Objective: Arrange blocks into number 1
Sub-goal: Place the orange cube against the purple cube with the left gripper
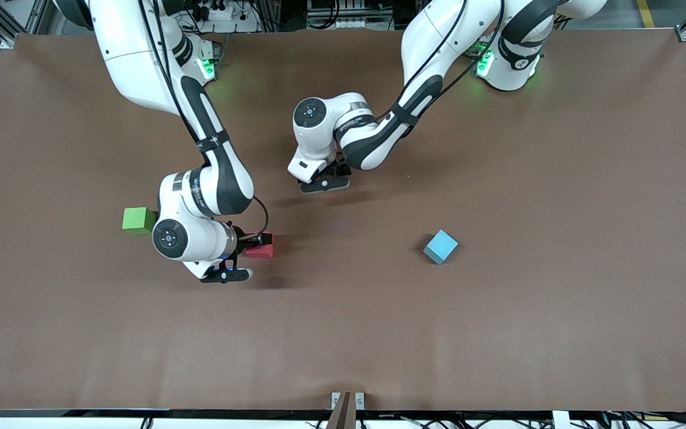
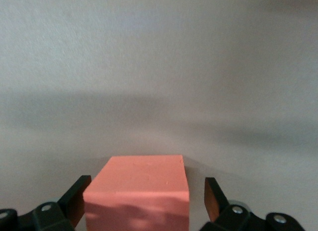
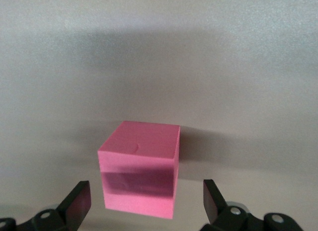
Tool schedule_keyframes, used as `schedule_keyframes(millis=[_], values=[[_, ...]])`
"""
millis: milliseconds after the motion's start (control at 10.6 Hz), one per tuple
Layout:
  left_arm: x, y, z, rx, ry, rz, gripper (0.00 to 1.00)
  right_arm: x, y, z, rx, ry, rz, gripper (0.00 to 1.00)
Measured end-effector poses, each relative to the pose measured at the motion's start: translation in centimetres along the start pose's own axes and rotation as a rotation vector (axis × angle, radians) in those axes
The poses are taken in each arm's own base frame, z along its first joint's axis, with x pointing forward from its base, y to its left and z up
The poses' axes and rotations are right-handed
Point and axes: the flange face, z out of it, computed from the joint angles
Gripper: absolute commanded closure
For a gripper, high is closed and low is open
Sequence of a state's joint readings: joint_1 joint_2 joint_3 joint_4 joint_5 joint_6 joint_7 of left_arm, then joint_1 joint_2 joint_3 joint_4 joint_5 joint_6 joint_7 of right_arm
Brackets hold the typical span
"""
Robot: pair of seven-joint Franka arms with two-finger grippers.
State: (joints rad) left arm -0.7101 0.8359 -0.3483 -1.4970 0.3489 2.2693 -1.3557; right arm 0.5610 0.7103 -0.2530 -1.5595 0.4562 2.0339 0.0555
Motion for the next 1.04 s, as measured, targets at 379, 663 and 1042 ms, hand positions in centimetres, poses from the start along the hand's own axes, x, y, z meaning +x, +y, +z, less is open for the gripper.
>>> schedule_keyframes(millis=[379,663,1042], values=[[6.5,-2.3,-8.6,-0.012,0.069,-0.097,0.00,0.4,-0.7,2.2,-0.021,0.008,-0.010,0.08],[15.9,-9.2,-15.1,0.004,0.117,-0.246,0.00,0.6,-0.6,3.3,-0.033,0.005,-0.009,0.55],[28.1,-23.2,-20.6,0.034,0.119,-0.314,0.00,1.0,-0.8,1.9,-0.042,0.031,-0.008,0.56]])
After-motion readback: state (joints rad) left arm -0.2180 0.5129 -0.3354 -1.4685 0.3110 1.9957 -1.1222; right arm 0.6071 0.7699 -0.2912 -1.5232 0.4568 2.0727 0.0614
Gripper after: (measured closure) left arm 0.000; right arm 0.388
